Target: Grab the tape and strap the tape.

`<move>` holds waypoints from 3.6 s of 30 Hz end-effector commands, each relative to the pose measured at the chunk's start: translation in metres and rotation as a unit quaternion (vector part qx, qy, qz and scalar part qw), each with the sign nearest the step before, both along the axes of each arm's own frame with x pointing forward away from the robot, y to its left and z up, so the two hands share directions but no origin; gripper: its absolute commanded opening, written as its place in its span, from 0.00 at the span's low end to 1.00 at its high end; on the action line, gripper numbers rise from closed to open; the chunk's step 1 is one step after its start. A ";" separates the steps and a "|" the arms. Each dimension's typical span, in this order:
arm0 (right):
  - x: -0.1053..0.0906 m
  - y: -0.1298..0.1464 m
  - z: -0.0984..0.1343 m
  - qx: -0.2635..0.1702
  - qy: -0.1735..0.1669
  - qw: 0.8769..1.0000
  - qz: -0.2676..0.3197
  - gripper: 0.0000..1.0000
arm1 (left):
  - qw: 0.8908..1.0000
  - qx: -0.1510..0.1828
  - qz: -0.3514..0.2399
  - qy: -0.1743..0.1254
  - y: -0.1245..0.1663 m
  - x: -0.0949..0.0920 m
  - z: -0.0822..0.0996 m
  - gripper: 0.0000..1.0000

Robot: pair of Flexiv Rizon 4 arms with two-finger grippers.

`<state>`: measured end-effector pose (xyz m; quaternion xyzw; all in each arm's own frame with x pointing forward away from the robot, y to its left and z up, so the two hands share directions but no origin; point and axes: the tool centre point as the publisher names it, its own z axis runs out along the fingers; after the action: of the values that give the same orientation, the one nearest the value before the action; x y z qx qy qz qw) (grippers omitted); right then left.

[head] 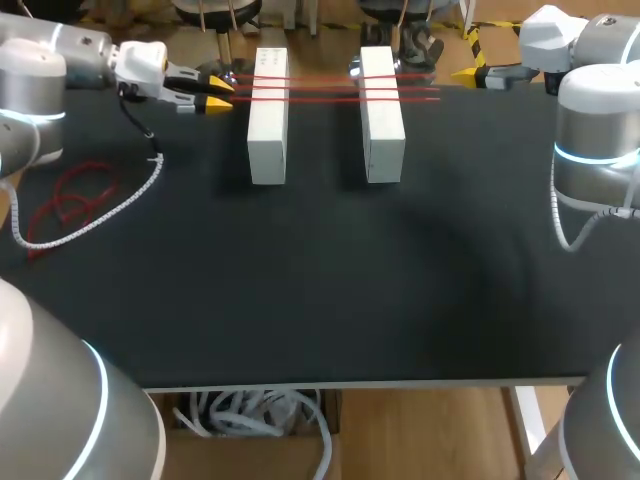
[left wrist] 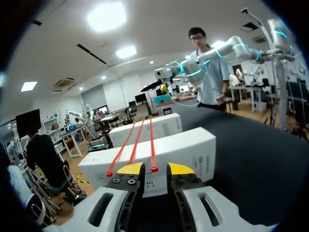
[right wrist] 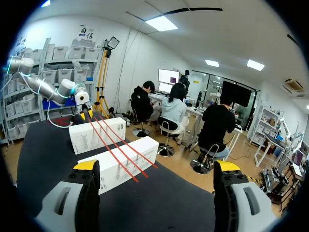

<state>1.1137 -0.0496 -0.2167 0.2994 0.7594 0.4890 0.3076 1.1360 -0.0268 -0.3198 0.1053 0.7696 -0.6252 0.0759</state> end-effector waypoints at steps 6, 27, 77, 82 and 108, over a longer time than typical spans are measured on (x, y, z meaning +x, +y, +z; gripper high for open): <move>0.000 0.000 0.000 -0.001 0.001 1.000 0.000 1.00 | 1.000 -0.009 0.001 0.004 -0.003 0.000 -0.005 0.18; 0.000 0.000 0.000 -0.001 0.001 1.000 0.000 1.00 | 1.000 -0.012 -0.002 0.007 -0.002 -0.001 -0.003 0.14; 0.000 0.000 0.000 -0.001 0.001 1.000 0.000 1.00 | 0.987 -0.154 -0.035 0.038 -0.039 -0.043 0.109 0.00; 0.000 0.000 0.000 -0.001 0.001 1.000 0.000 1.00 | 0.987 -0.154 -0.035 0.038 -0.039 -0.043 0.109 0.00; 0.000 0.000 0.000 -0.001 0.001 1.000 0.000 1.00 | 0.972 -0.228 0.001 0.056 -0.072 -0.085 0.177 0.00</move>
<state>1.1137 -0.0496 -0.2166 0.2994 0.7594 0.4890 0.3076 1.0622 -0.0963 -0.1497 0.0902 0.6027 -0.7925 0.0247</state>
